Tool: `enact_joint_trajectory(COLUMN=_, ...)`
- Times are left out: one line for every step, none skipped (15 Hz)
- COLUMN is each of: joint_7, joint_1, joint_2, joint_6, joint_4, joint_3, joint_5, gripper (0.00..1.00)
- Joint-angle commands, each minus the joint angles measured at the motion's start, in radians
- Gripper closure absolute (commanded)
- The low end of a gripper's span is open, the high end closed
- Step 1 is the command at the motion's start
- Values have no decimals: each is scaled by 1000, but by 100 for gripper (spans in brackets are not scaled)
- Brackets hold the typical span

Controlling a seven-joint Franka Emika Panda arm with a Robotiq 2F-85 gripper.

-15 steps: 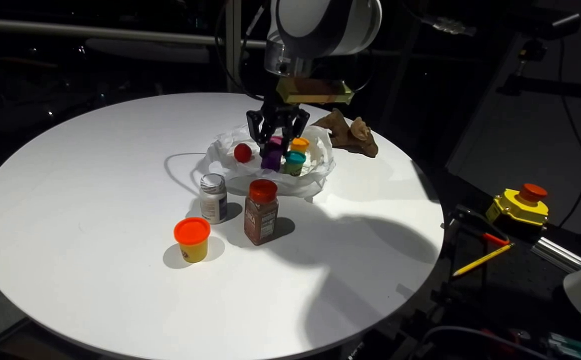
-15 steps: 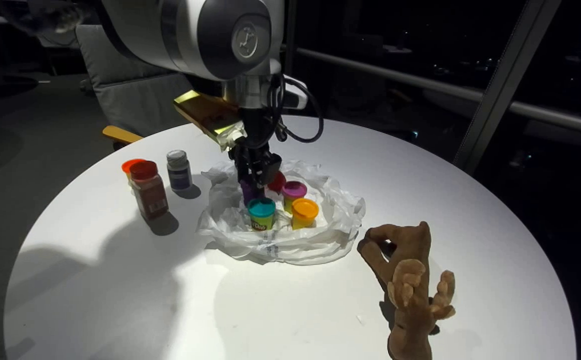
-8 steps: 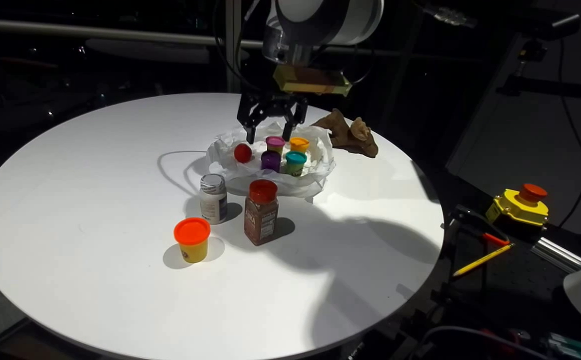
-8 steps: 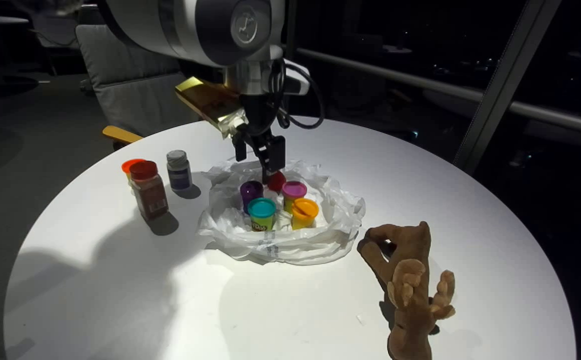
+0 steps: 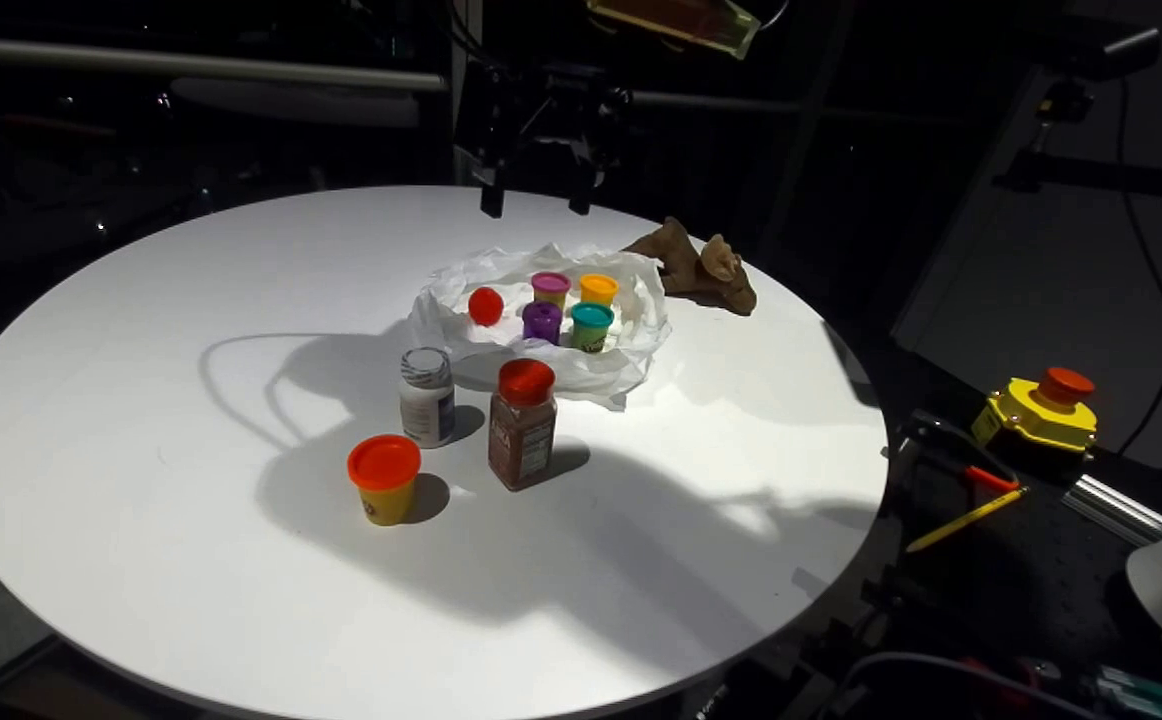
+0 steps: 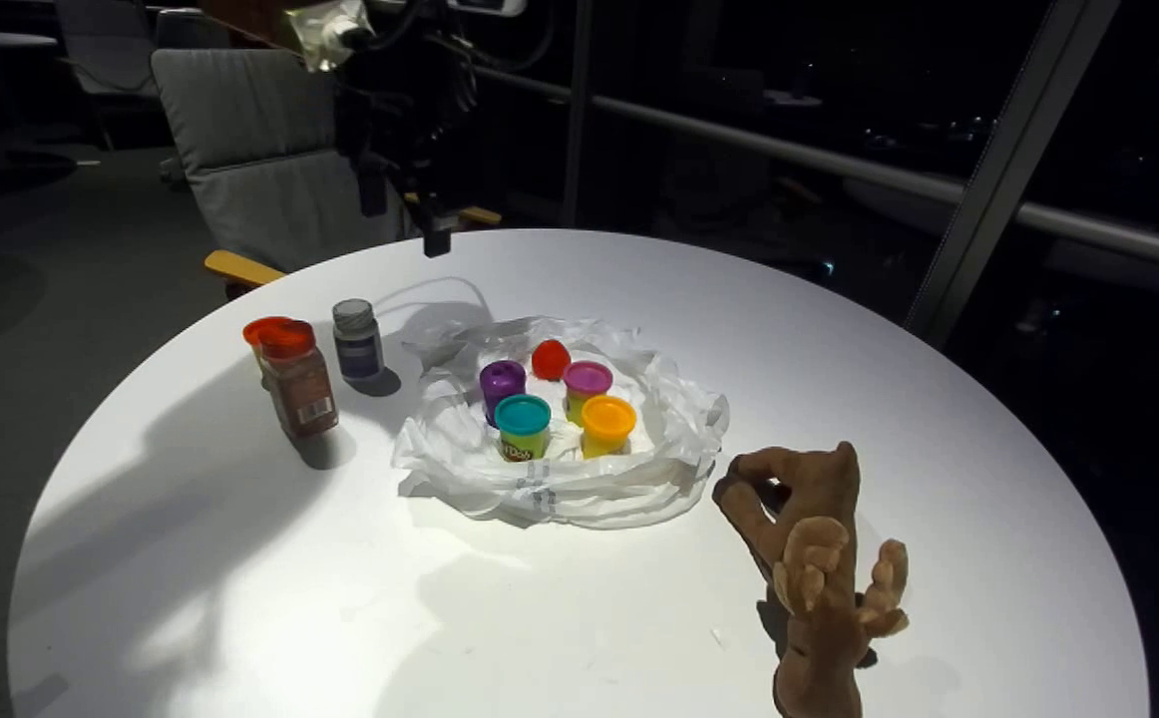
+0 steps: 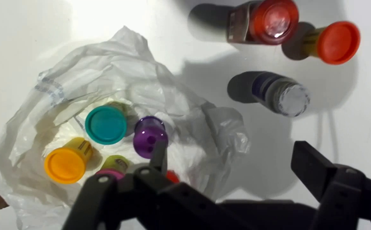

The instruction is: Put the things on the table into the plastic bag

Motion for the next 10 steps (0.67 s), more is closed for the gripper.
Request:
enact_joint_trajectory(joint_7=-46, joint_1=17, joint_2=-57, joint_6=-13, joint_4=-61, joint_3=50, joint_5=42, gripper=0)
enact_joint_trajectory(joint_7=-44, joint_1=23, joint_2=-56, joint_6=-3, joint_4=-73, joint_3=62, joint_5=43, gripper=0)
enact_joint_trajectory(joint_7=-38, joint_1=31, joint_2=-52, joint_6=4, joint_4=-85, joint_3=71, joint_5=39, gripper=0)
enact_joint_trajectory(joint_7=-31, joint_1=37, joint_2=-42, joint_6=11, joint_4=-92, joint_3=78, joint_5=35, gripper=0)
enact_joint_trajectory(joint_7=-29, joint_1=44, joint_2=-38, joint_6=17, joint_4=-105, joint_3=85, joint_5=33, gripper=0)
enact_joint_trajectory(joint_7=-23, joint_1=50, joint_2=-29, joint_6=24, joint_4=-112, joint_3=89, joint_5=29, gripper=0)
enact_joint_trajectory(joint_7=-17, joint_1=57, joint_2=-22, joint_6=35, joint_4=-121, joint_3=92, joint_5=21, gripper=0)
enact_joint_trajectory(joint_7=-15, joint_1=62, joint_2=-10, joint_6=51, joint_4=-126, joint_3=93, joint_5=17, gripper=0)
enact_joint_trajectory(joint_7=-17, joint_1=66, joint_2=-4, joint_6=63, joint_4=-133, joint_3=95, joint_5=18, gripper=0)
enact_joint_trajectory(joint_7=-19, joint_1=69, joint_2=4, joint_6=82, joint_4=-139, joint_3=96, joint_5=19, gripper=0)
